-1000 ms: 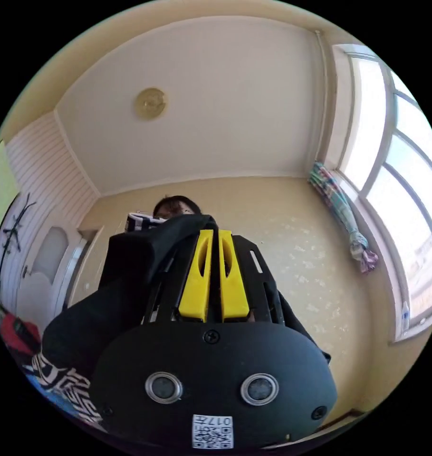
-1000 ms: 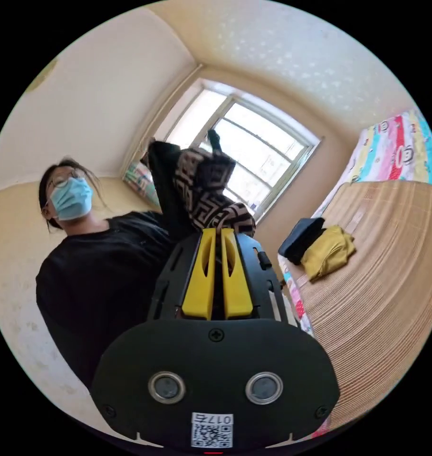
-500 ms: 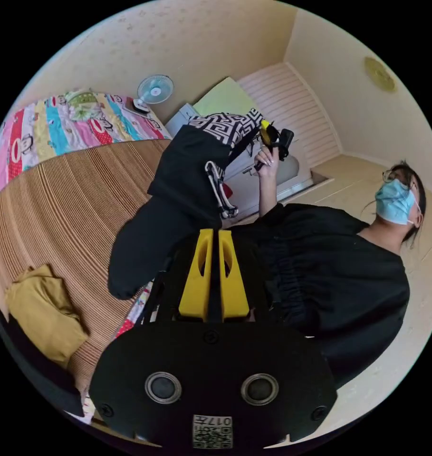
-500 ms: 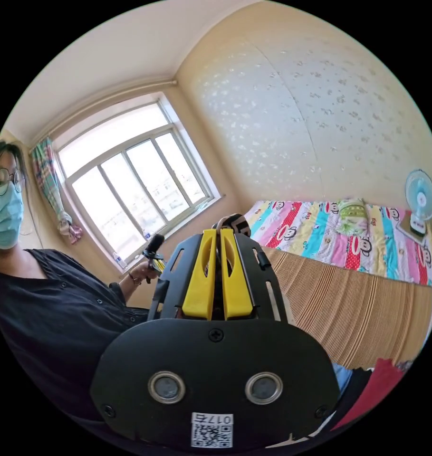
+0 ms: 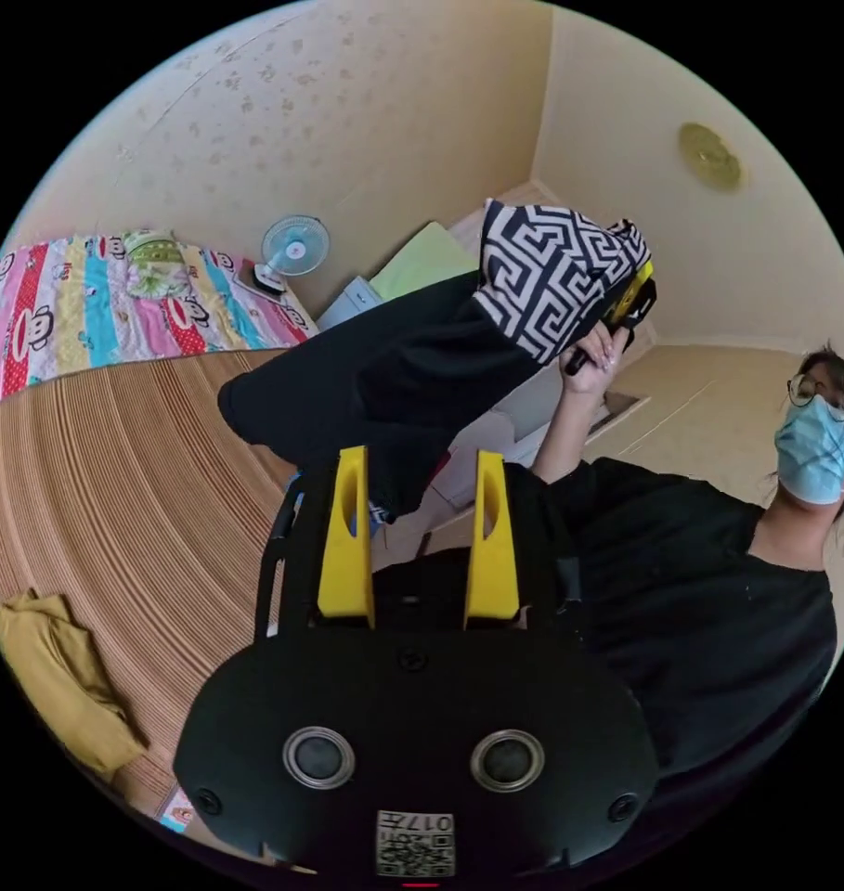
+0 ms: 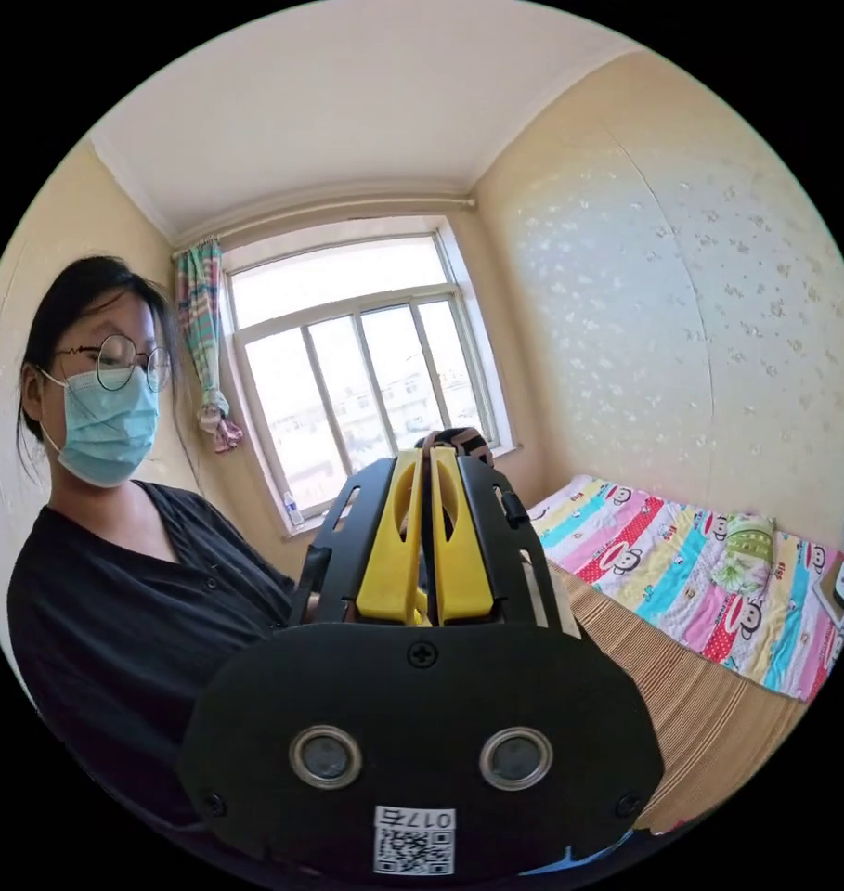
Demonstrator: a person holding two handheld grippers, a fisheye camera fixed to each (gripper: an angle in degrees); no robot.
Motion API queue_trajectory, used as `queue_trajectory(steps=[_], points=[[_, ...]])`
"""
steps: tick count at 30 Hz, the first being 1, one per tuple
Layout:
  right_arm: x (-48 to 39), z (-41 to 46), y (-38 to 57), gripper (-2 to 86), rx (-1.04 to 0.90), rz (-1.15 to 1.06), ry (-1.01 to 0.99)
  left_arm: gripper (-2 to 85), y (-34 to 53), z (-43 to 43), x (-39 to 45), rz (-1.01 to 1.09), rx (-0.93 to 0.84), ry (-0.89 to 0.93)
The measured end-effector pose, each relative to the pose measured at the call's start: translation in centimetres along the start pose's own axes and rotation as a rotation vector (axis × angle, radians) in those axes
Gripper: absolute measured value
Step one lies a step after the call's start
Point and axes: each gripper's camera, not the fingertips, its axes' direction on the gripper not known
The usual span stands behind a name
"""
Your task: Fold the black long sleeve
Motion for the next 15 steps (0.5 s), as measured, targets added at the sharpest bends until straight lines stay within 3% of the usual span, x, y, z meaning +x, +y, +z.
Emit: queue_trajectory(steps=[4,5,8,10,12,15], points=[[-1.8,-1.3,-0.4,1.8,0.046,-0.003,0.127,15.7,-1.0,2.3,-2.5,-0.179,0.104,0.029],[-2.1,-1.5,-0.4,1.8,0.043,-0.001,0.148,9.8,-1.0,2.2,-3.3,-0.219,0.102,0.022],[-2.0,-2.9,0.2,1.7,0.037,0.036,0.208,0.2,-1.1,-1.3,-4.4,-0.165,0.21,0.105],[-1.3,-4.4,0.6,1.7,0.037,0.082,0.235,-0.4,-1.0,-5.4,-4.7,-0.115,0.324,0.145],[-0.5,-6.6,1.2,1.7,0.08,0.11,0.187,-0.5,-0.9,-9.5,-4.7,-0.059,0.402,0.129],[0.4,-7.9,1.3,1.8,0.131,0.078,0.001,0.4,-1.8,-12.2,-4.9,-0.105,0.346,0.003]])
